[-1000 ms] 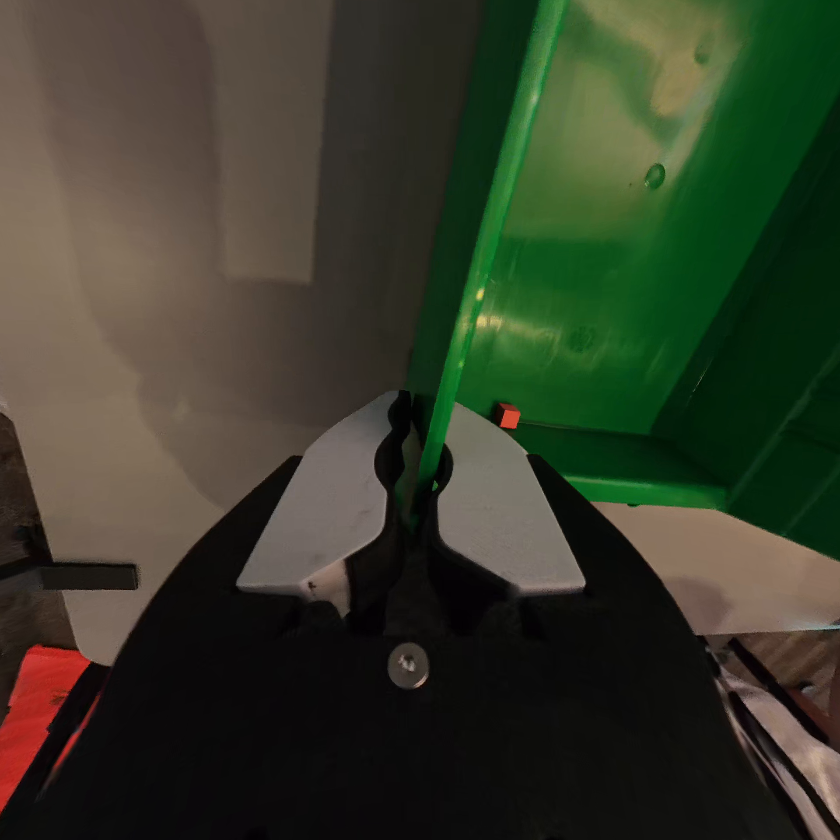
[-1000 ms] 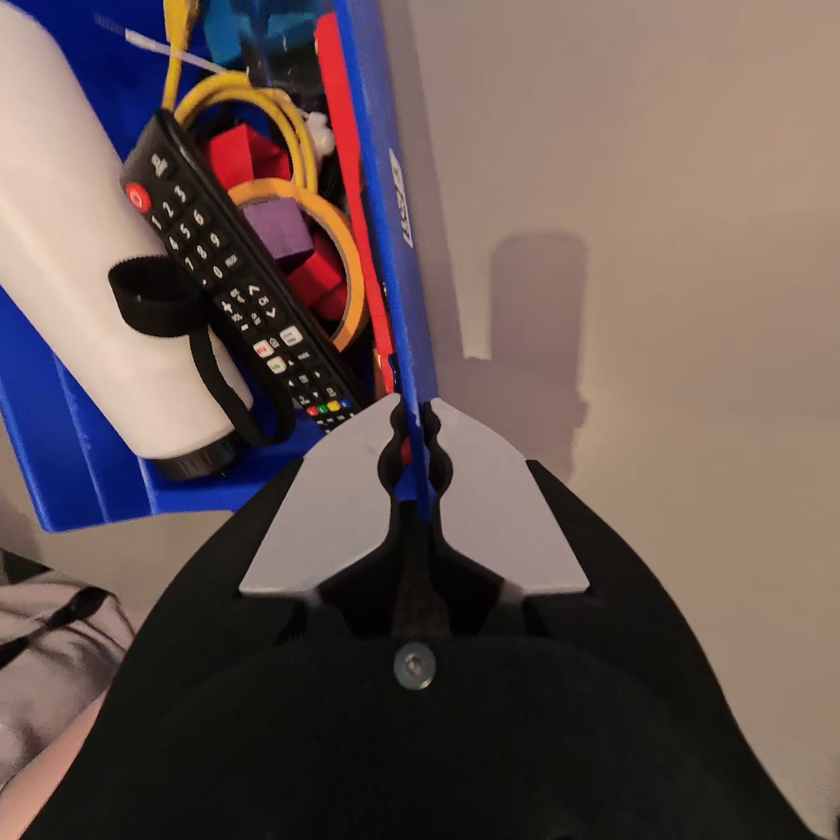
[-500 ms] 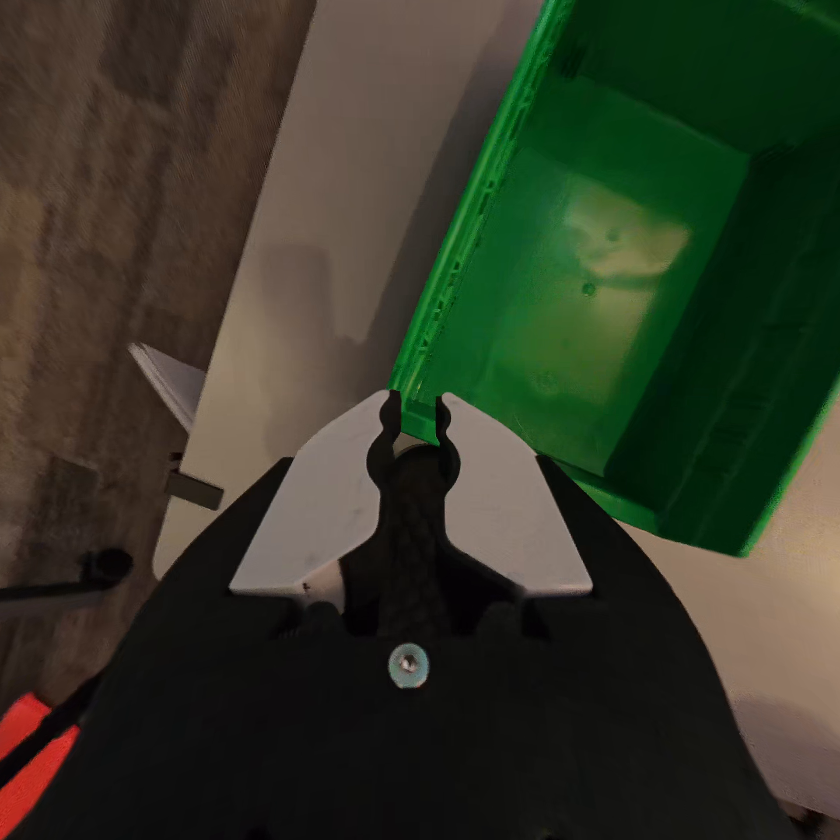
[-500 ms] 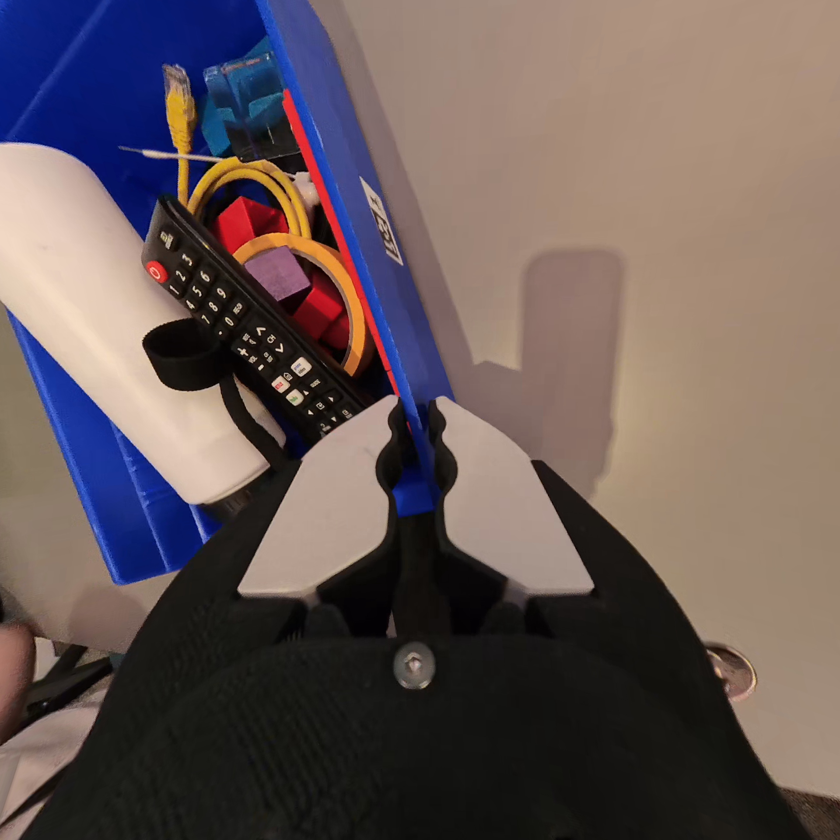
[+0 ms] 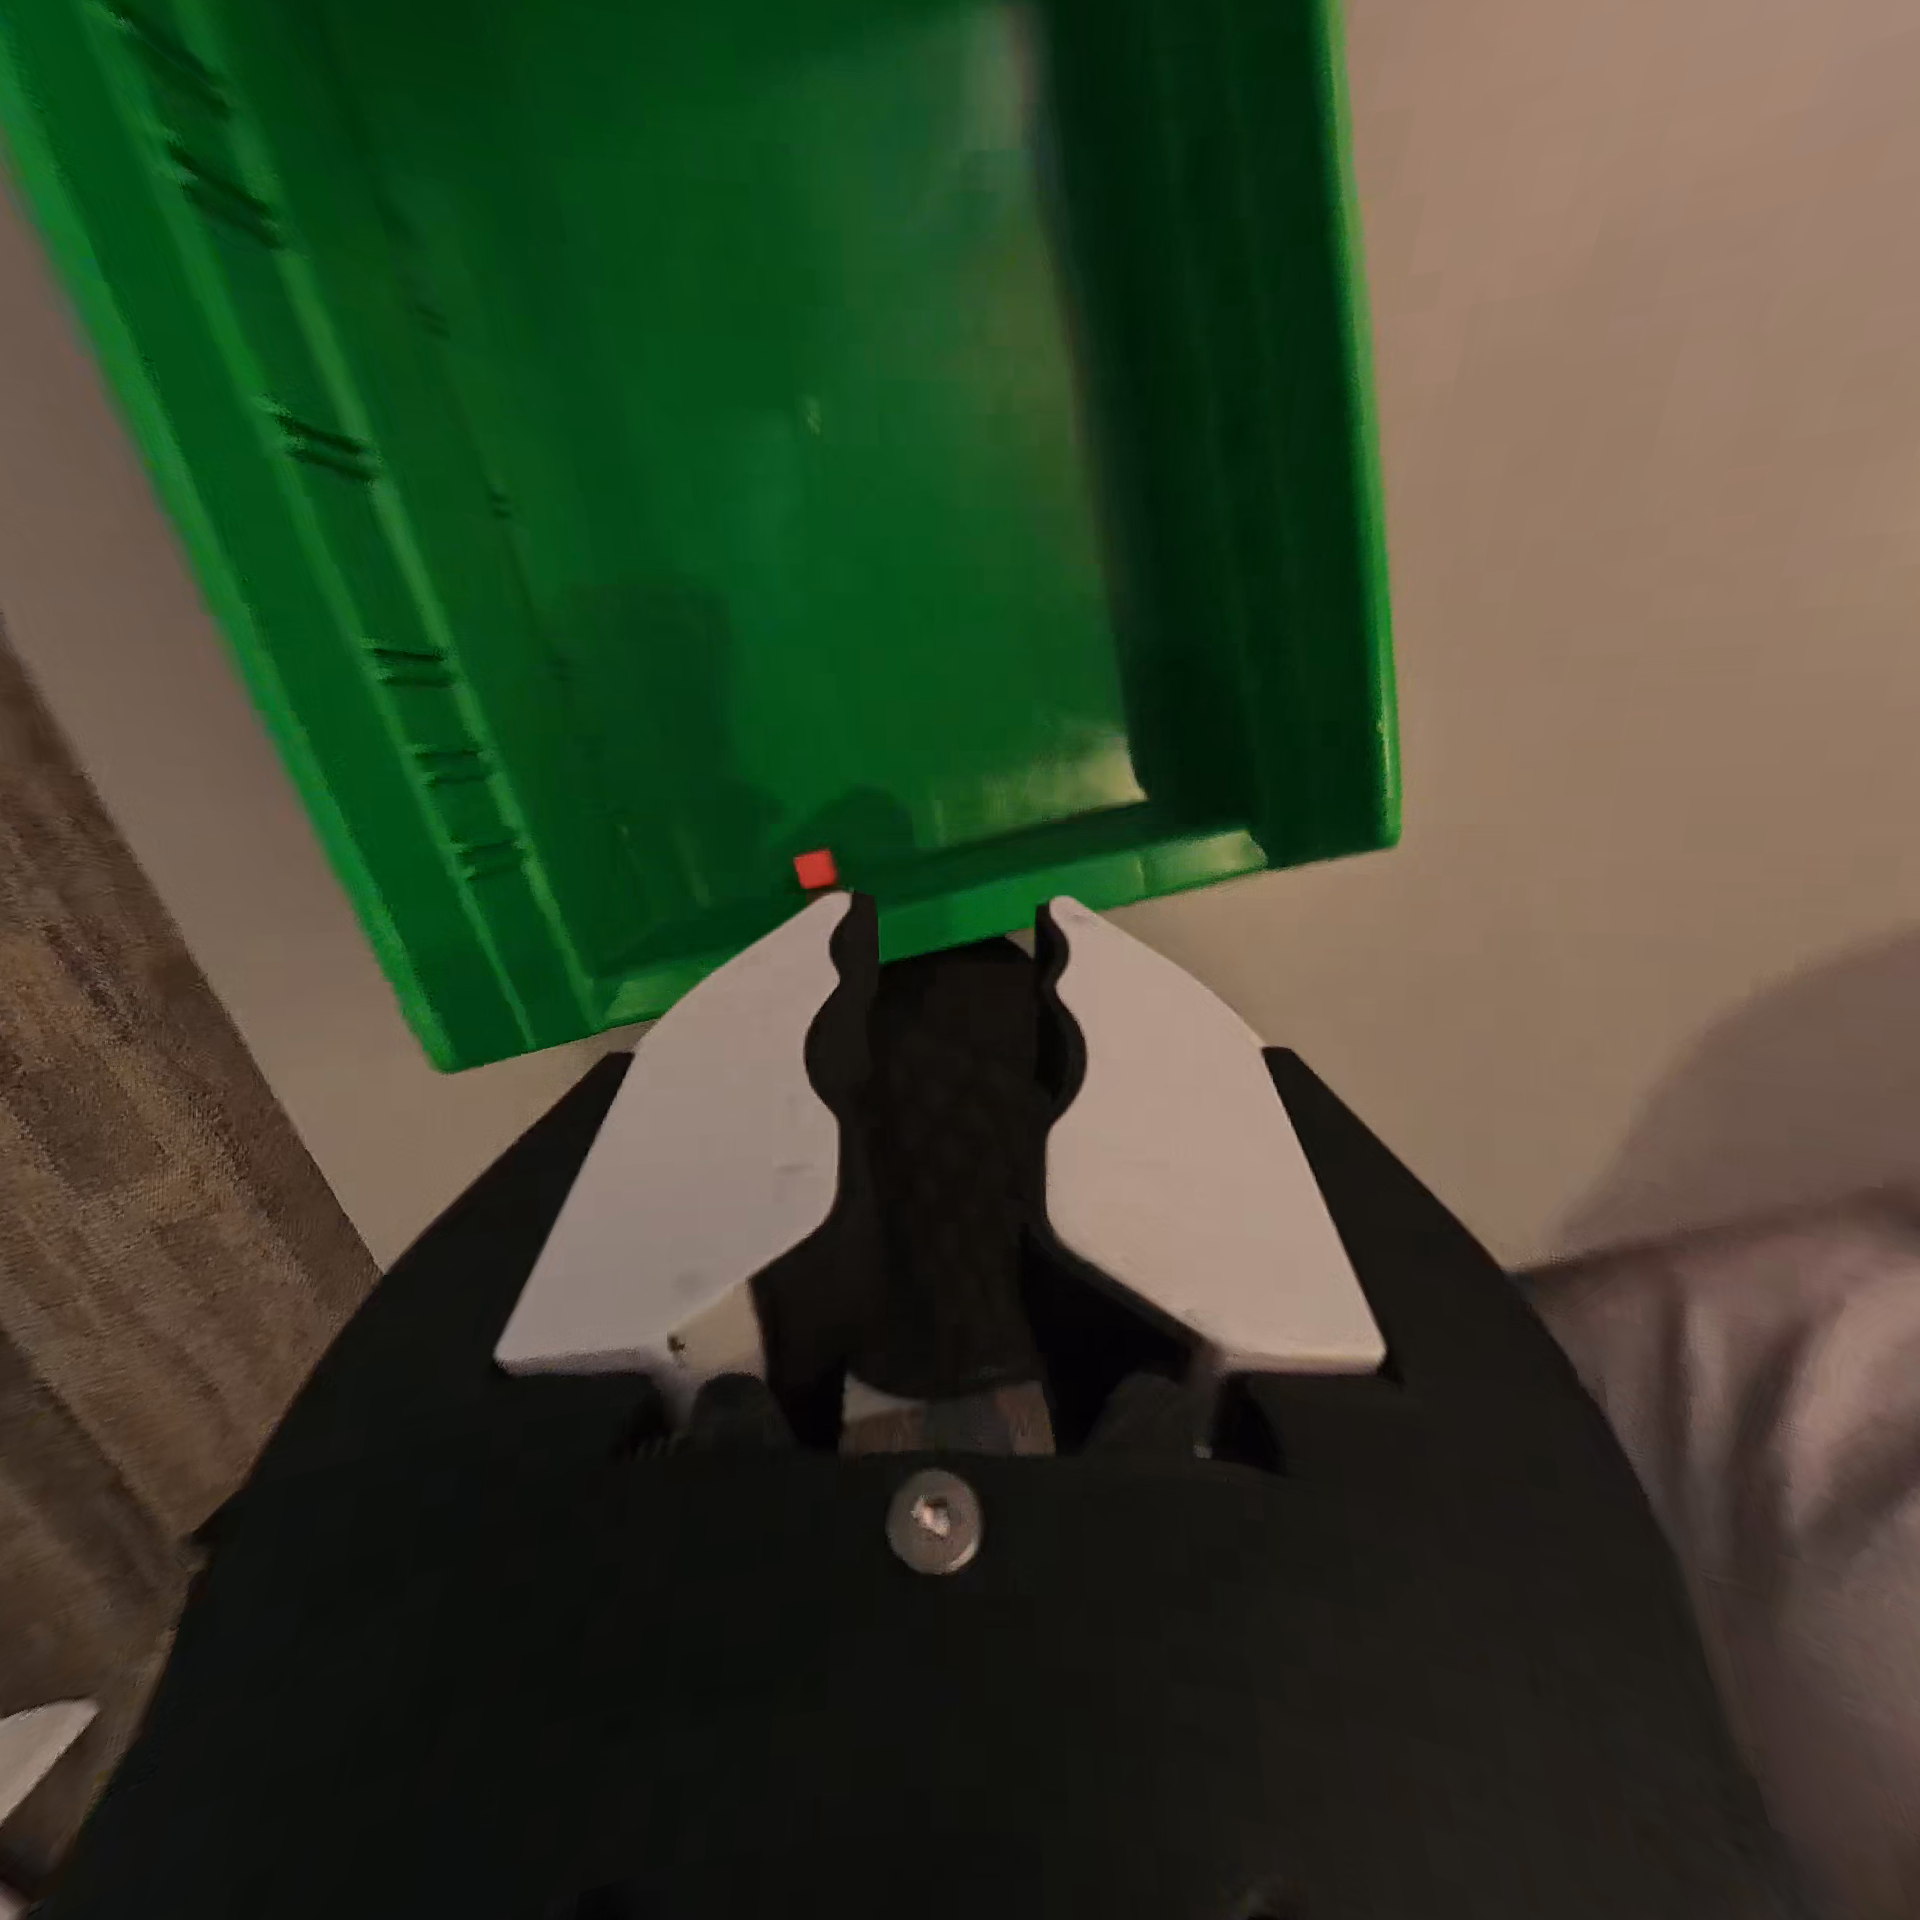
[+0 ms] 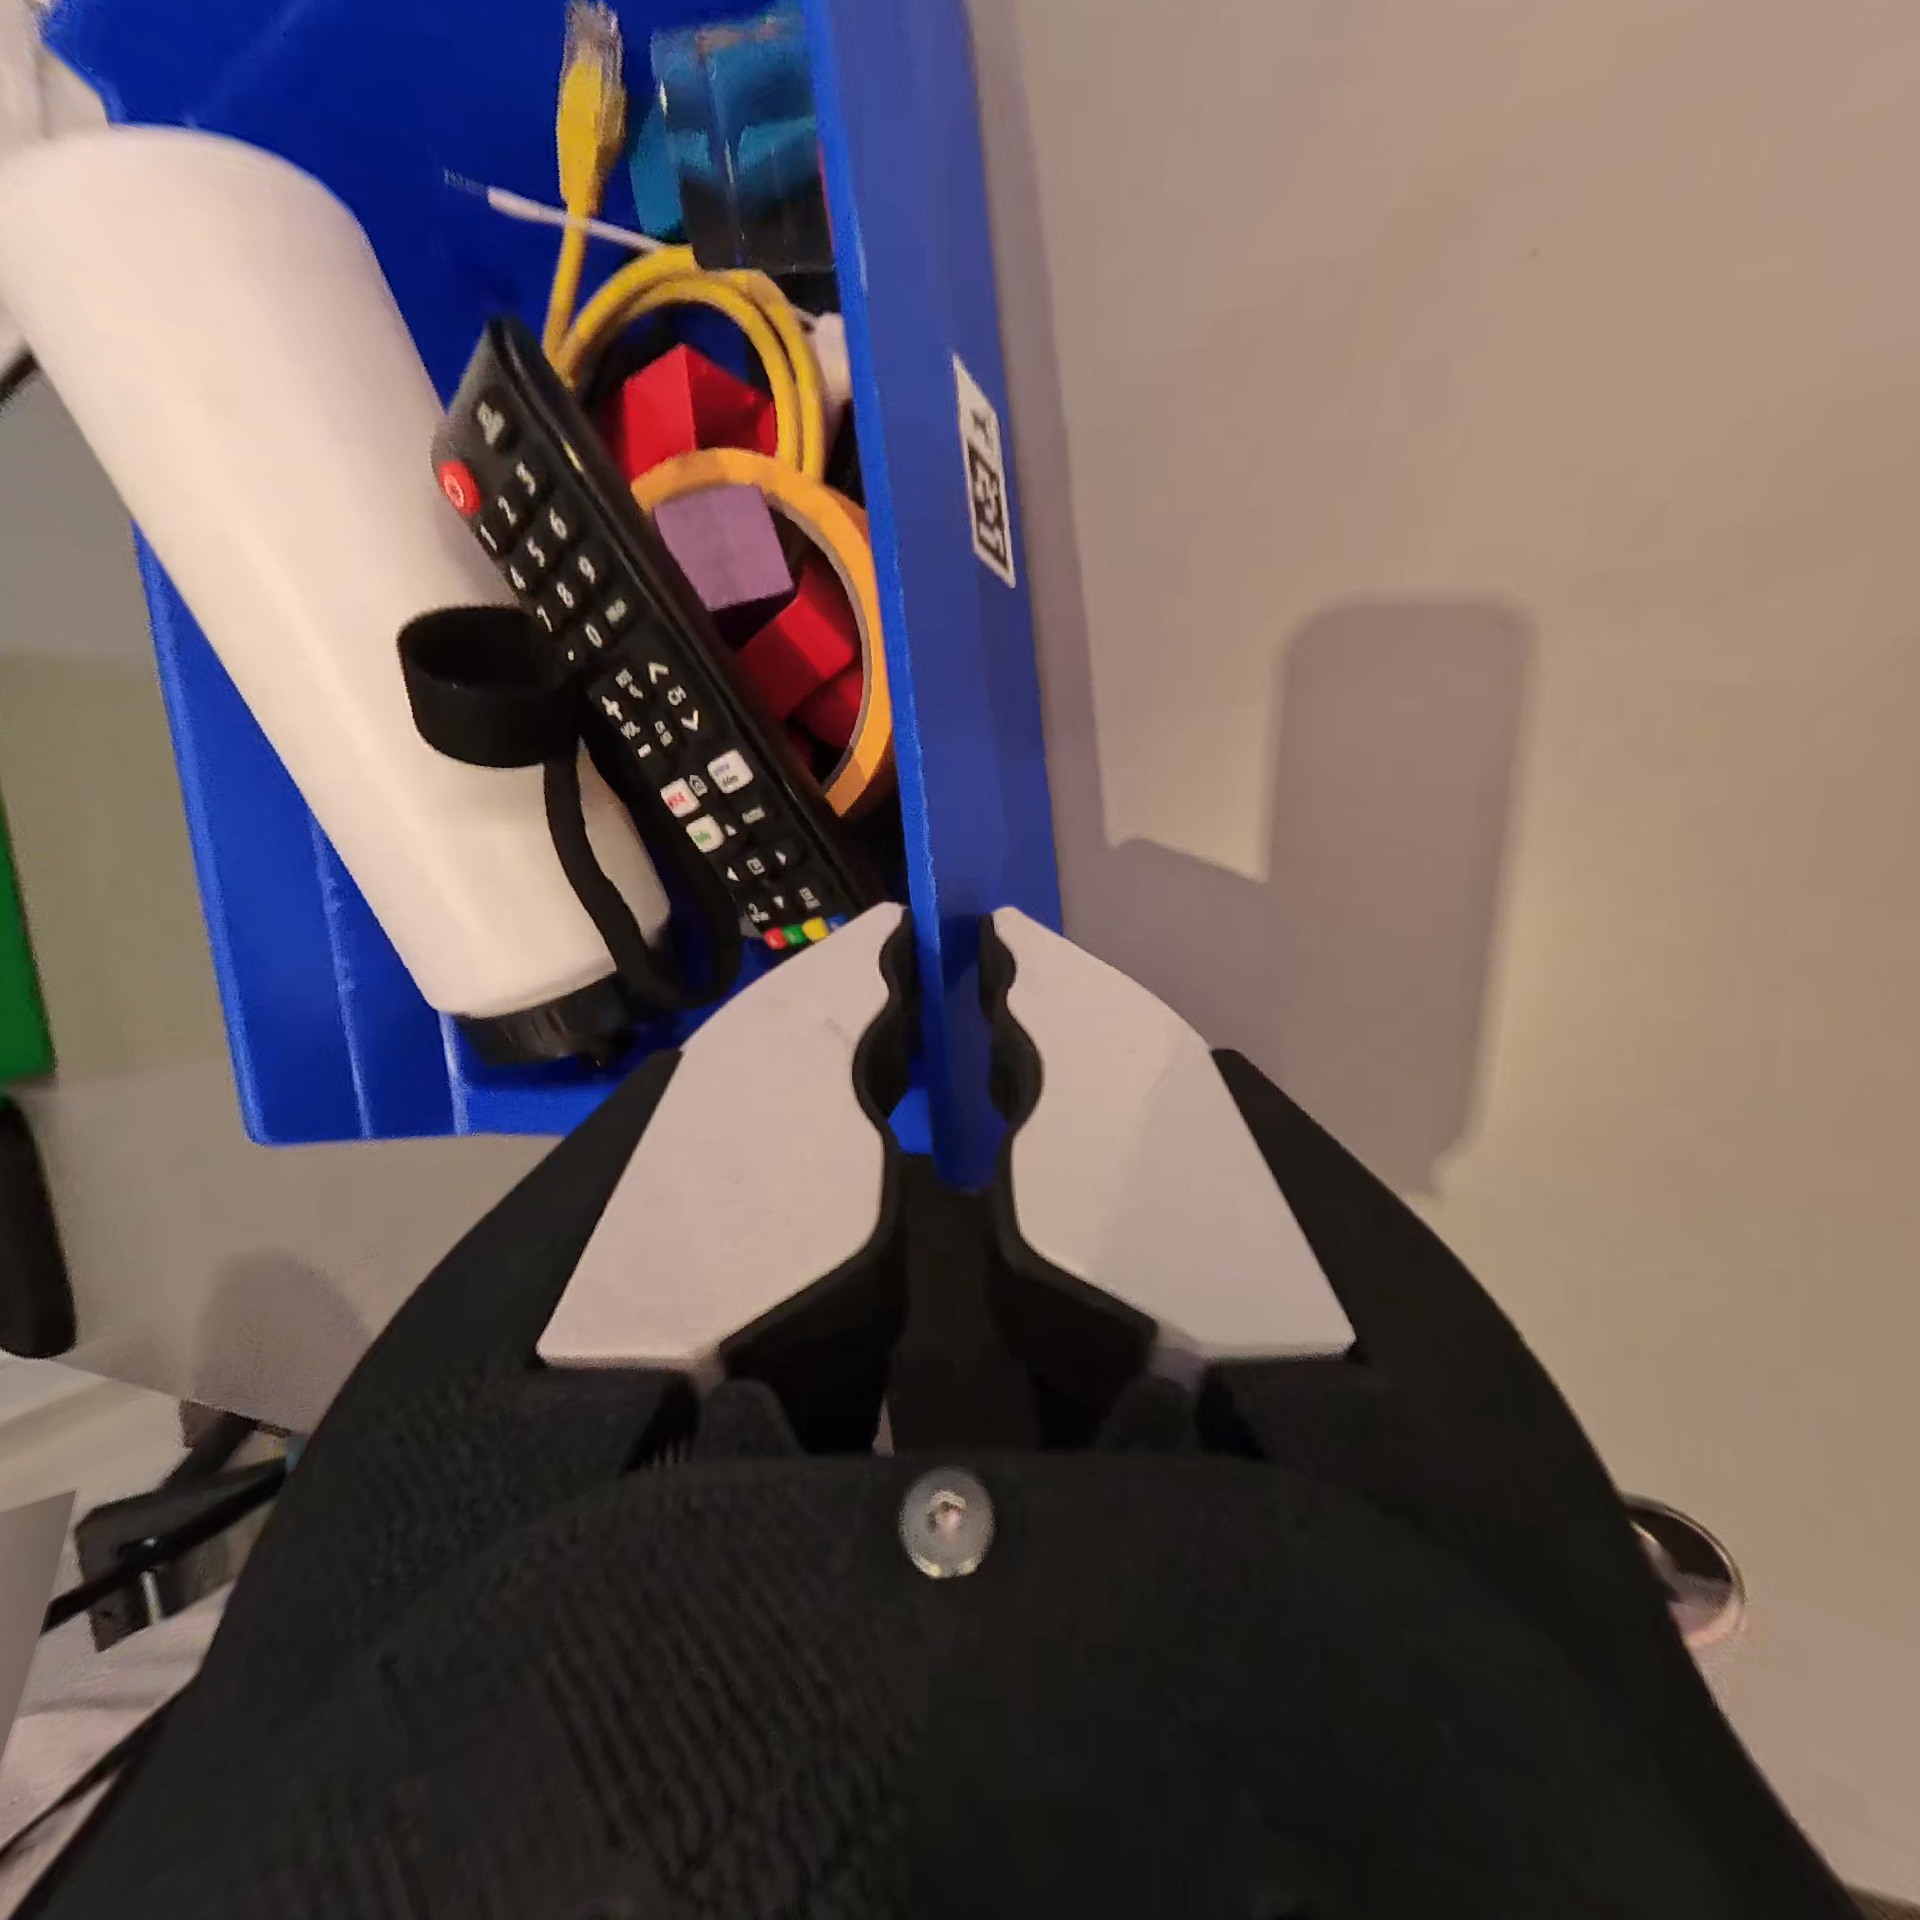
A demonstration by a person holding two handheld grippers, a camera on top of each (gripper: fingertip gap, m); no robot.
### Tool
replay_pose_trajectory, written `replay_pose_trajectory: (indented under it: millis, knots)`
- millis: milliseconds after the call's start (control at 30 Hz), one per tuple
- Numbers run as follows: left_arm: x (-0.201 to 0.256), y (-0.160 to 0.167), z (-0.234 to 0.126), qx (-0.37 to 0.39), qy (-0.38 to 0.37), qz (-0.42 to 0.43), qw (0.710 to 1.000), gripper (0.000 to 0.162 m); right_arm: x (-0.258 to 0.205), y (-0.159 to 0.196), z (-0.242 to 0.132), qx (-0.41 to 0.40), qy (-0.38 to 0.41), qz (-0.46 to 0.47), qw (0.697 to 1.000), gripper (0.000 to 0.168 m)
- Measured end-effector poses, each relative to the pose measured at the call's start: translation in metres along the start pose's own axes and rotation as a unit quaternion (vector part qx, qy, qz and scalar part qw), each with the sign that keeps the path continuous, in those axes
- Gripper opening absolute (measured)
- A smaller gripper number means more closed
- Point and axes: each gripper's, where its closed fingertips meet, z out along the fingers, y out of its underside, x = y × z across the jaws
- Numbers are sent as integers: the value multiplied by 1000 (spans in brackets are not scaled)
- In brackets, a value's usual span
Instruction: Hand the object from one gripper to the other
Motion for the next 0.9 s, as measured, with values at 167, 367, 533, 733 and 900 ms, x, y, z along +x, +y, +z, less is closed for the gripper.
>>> replay_pose_trajectory:
  millis: [167,367,533,733,900]
  knots:
    - [-29,11,25,-170,-34,46,984,33,-13,-27,-23,71,-6,22,997,21]
    - [-56,7,59,-285,-33,38,957,32,-16,-63,-66,194,78,-5,978,24]
    - [-70,20,81,-348,-44,50,935,37,-46,-90,-90,263,126,-64,954,24]
    - [-61,39,93,-411,-3,30,911,43,-101,-110,-89,290,138,-163,933,23]
    - [-58,49,104,-432,12,13,901,40,-127,-110,-76,265,151,-228,925,23]
